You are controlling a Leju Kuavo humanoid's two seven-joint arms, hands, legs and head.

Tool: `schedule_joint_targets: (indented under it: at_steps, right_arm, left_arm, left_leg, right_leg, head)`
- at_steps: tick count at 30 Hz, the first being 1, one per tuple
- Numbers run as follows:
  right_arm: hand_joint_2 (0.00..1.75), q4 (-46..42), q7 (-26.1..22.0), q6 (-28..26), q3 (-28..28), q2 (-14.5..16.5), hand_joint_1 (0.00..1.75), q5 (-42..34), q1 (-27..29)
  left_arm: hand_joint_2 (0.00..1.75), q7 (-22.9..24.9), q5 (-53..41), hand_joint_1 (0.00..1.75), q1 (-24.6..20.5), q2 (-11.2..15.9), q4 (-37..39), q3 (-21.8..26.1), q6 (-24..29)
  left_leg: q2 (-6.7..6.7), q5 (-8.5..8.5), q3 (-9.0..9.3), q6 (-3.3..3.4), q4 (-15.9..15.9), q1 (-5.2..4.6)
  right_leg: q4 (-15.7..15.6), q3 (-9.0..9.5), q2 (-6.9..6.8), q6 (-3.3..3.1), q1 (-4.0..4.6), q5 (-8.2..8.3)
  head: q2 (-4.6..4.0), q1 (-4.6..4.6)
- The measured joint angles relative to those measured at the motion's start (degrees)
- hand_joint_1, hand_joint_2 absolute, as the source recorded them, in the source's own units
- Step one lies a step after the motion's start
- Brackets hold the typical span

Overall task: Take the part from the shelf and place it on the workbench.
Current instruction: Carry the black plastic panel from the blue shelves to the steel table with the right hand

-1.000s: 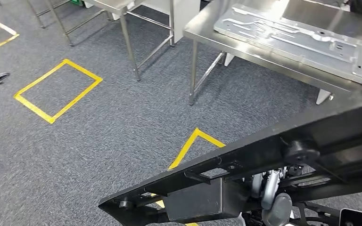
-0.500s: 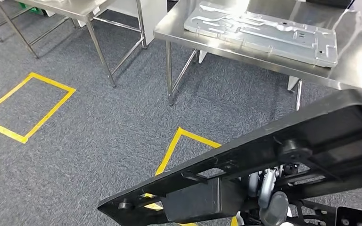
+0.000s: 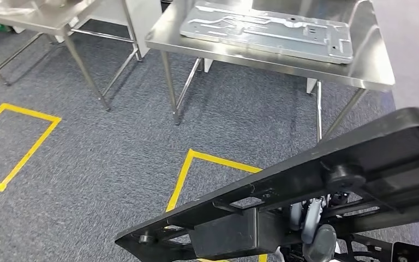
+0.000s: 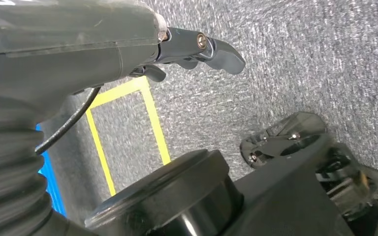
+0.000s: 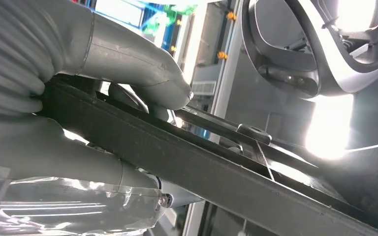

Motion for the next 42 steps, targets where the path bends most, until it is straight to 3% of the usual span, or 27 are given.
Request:
schedule_joint_targets:
  at_steps: [1,3,5,6,7,9,10,11,16,18,20,21,22,23,25,26,28,31,33,36,37,38,40,42]
  right_arm:
    - [1.75,-0.1,0.0,-0.1,0.0,0.0,1.75,-0.1,0.0]
    - [1.75,-0.2,0.0,-0.3,-0.1,0.1,1.75,-0.2,0.1]
    - [1.75,-0.1,0.0,-0.7,-0.2,0.1,1.75,-0.3,0.2]
    - [1.75,-0.1,0.0,-0.9,-0.2,0.1,1.75,-0.2,0.3]
    - [1.75,-0.1,0.0,-1.0,-0.2,0.1,1.75,-0.2,0.3]
    - [1.75,-0.1,0.0,-1.2,-0.2,0.1,1.75,-0.2,0.4]
    - [1.75,-0.1,0.0,-1.2,-0.2,0.1,1.75,-0.2,0.4]
    - [1.75,-0.1,0.0,-1.2,-0.3,0.1,1.75,-0.3,0.4]
    - [1.75,-0.2,0.0,-1.1,-0.4,0.1,1.75,-0.3,0.5]
    - [1.75,-0.2,0.0,-1.0,-0.5,0.1,1.75,-0.3,0.5]
    - [1.75,-0.2,0.0,-0.9,-0.6,0.1,1.75,-0.3,0.6]
    - [1.75,-0.2,0.0,-0.9,-0.7,0.1,1.75,-0.3,0.6]
    - [1.75,-0.2,0.0,-0.9,-0.7,0.1,1.75,-0.3,0.7]
    - [1.75,-0.2,0.0,-0.9,-0.8,0.1,1.75,-0.3,0.7]
    - [1.75,-0.2,0.0,-0.9,-0.9,0.1,1.75,-0.3,0.7]
    - [1.75,-0.2,0.0,-1.0,-0.9,0.1,1.75,-0.2,0.7]
    - [1.75,-0.2,0.0,-1.0,-1.0,0.2,1.75,0.0,0.7]
    - [1.75,-0.2,0.0,-1.2,-1.1,0.3,1.75,0.4,0.8]
    - [1.75,-0.2,0.0,-1.2,-1.1,0.3,1.75,0.6,0.8]
    - [1.75,-0.2,0.0,-1.3,-1.1,0.3,1.75,0.8,0.8]
    - [1.75,-0.2,0.0,-1.4,-1.1,0.3,1.75,0.8,0.8]
    - [1.75,-0.2,0.0,-1.4,-1.1,0.3,1.75,0.8,0.9]
    - [1.75,-0.2,0.0,-1.4,-1.1,0.3,1.75,0.7,0.9]
    - [1.75,-0.2,0.0,-1.3,-1.1,0.3,1.75,0.7,0.9]
  left_arm:
    - [1.75,0.0,0.0,0.0,0.0,0.0,0.0,0.0,0.0]
    - [1.75,-0.1,0.0,0.0,-0.1,0.0,0.0,0.0,0.0]
    - [1.75,-0.2,0.2,0.0,-0.3,0.1,0.0,0.1,-0.1]
    - [1.75,-0.2,0.2,0.0,-0.5,0.1,0.0,0.1,-0.2]
    - [1.75,-0.2,0.2,0.0,-0.6,0.2,0.0,0.1,-0.3]
    - [1.75,-0.1,0.1,0.0,-0.5,0.2,0.0,0.1,-0.3]
    - [1.75,-0.1,0.0,0.0,-0.3,0.2,0.0,0.1,-0.3]
    - [1.75,0.0,0.0,0.0,-0.2,0.1,0.0,0.1,-0.3]
    - [1.75,-0.1,0.0,0.0,-0.1,0.0,0.0,0.1,-0.2]
    - [1.75,-0.2,0.0,0.0,-0.1,0.0,0.0,0.1,-0.1]
    - [1.75,-0.2,0.0,0.0,0.0,0.0,0.0,0.1,0.0]
    - [1.75,-0.2,0.0,0.0,0.1,0.0,0.0,0.1,0.0]
    - [1.75,-0.2,0.0,0.0,0.2,0.0,0.0,0.1,0.0]
    - [1.75,-0.2,0.0,0.0,0.2,0.0,0.0,0.1,0.0]
    - [1.75,-0.2,0.0,0.0,0.3,0.0,0.0,0.1,0.0]
    - [1.75,-0.2,0.0,0.0,0.4,0.0,0.0,0.1,0.0]
    - [1.75,-0.2,0.0,0.0,0.4,-0.1,0.0,0.1,0.0]
    - [1.75,-0.2,0.0,0.0,0.4,-0.1,0.0,0.1,-0.1]
    - [1.75,-0.3,0.0,0.0,0.4,0.0,0.0,0.1,-0.1]
    - [1.75,-0.6,0.1,0.0,0.1,0.1,-0.1,0.2,-0.2]
    - [1.75,-0.7,0.1,0.0,-0.1,0.1,-0.1,0.2,-0.3]
    - [1.75,-0.7,0.0,0.0,-0.1,0.1,-0.1,0.2,-0.4]
    - [1.75,-0.7,0.0,0.0,0.0,0.1,-0.1,0.2,-0.4]
    - [1.75,-0.7,-0.1,0.0,0.1,0.1,-0.1,0.2,-0.4]
  left_leg:
    - [-1.13,-0.8,-0.37,-0.22,1.3,0.04]
    - [-3.88,-3.62,-3.45,-0.5,7.6,0.2]
    - [-4.74,-5.75,-7.79,-0.65,14.9,0.26]
    - [-4.8,-5.33,-8.98,-0.7,16.3,0.26]
    - [-4.8,-3.7,-9.15,-0.72,15.6,0.28]
    - [-4.88,1.41,-7.11,-0.54,9.3,0.36]
    - [-4.97,3.16,-5.89,-0.39,5.9,0.3]
    - [-5.03,3.83,-4.89,-0.06,3.4,0.25]
    - [-5.14,2.79,-3.29,1.77,0.7,0.26]
    - [-5.08,2.39,-2.46,2.25,0.3,0.38]
    - [-4.98,1.8,-1.92,2.4,0.3,0.35]
    - [-4.96,1.44,-1.52,2.4,0.3,0.34]
    - [-4.97,1.02,-0.97,2.37,0.3,0.34]
    - [-4.98,0.55,-0.28,2.3,0.3,0.33]
    - [-4.97,-0.44,1.18,2.06,0.1,0.32]
    - [-4.92,-0.83,1.6,1.84,-0.1,0.32]
    - [-4.71,-1.17,2.11,1.2,-0.3,0.3]
    - [-4.59,-1.4,2.58,0.36,1.7,0.23]
    - [-4.7,-3.2,0.05,0.02,6.6,0.36]
    - [-4.78,-6.57,-6.12,-0.43,14.7,0.41]
    - [-4.79,-6.06,-6.99,-0.52,14.7,0.42]
    - [-4.79,-4.2,-7.01,-0.58,13.0,0.45]
    - [-4.82,1.3,-5.92,-0.5,7.1,0.48]
    - [-4.78,3.31,-5.41,0.01,2.9,0.25]
  right_leg:
    - [-0.3,0.39,0.44,-0.26,-0.26,0.0]
    - [-0.7,1.07,1.13,-0.74,-0.48,-0.22]
    - [-0.7,1.62,1.78,-1.0,-0.42,-0.76]
    - [-0.7,2.03,2.1,-1.0,-0.4,-1.1]
    - [-0.6,2.56,2.44,-0.92,-0.4,-1.48]
    - [-0.5,3.74,3.05,-0.6,-0.45,-2.4]
    - [-0.3,4.13,3.33,-0.32,-0.38,-2.86]
    - [-0.2,4.24,3.51,-0.02,-0.33,-3.18]
    - [2.1,3.24,3.25,1.47,-0.31,-3.7]
    - [7.5,0.08,2.75,2.08,-0.53,-5.58]
    - [14.2,-4.83,2.54,2.44,-0.67,-7.59]
    - [15.9,-6.59,2.48,2.49,-0.69,-7.45]
    - [15.6,-7.32,2.43,2.4,-0.68,-6.12]
    - [13.1,-6.89,2.4,2.2,-0.62,-3.7]
    - [6.0,-4.71,2.21,1.52,-0.27,1.24]
    - [3.2,-3.89,2.03,1.13,0.06,2.0]
    - [1.3,-3.38,1.87,0.41,0.57,1.85]
    - [0.2,-1.73,2.17,-0.44,0.22,1.58]
    - [-0.2,-0.44,2.21,-0.89,0.01,0.94]
    - [-0.2,0.67,2.27,-1.14,0.05,-0.27]
    - [-0.2,1.24,2.33,-1.1,0.03,-0.76]
    - [-0.1,1.94,2.43,-1.0,-0.01,-1.32]
    - [0.0,3.34,2.6,-0.6,-0.07,-2.49]
    - [0.3,3.75,2.73,-0.01,-0.04,-3.27]
  head:
    - [0.0,-0.11]
    - [0.0,-0.33]
    - [0.0,-0.41]
    - [-0.01,-0.42]
    - [-0.01,-0.43]
    - [-0.01,-0.41]
    - [0.0,-0.4]
    - [0.0,-0.4]
    - [0.0,-0.1]
    - [0.0,0.12]
    - [0.0,0.17]
    - [0.0,0.18]
    - [0.0,0.18]
    - [0.0,0.19]
    - [0.0,0.18]
    - [0.0,0.2]
    - [0.0,0.19]
    - [0.0,0.12]
    - [0.0,-0.06]
    - [0.0,-0.24]
    - [0.0,-0.24]
    - [0.0,-0.25]
    - [0.0,-0.2]
    - [0.0,-0.32]
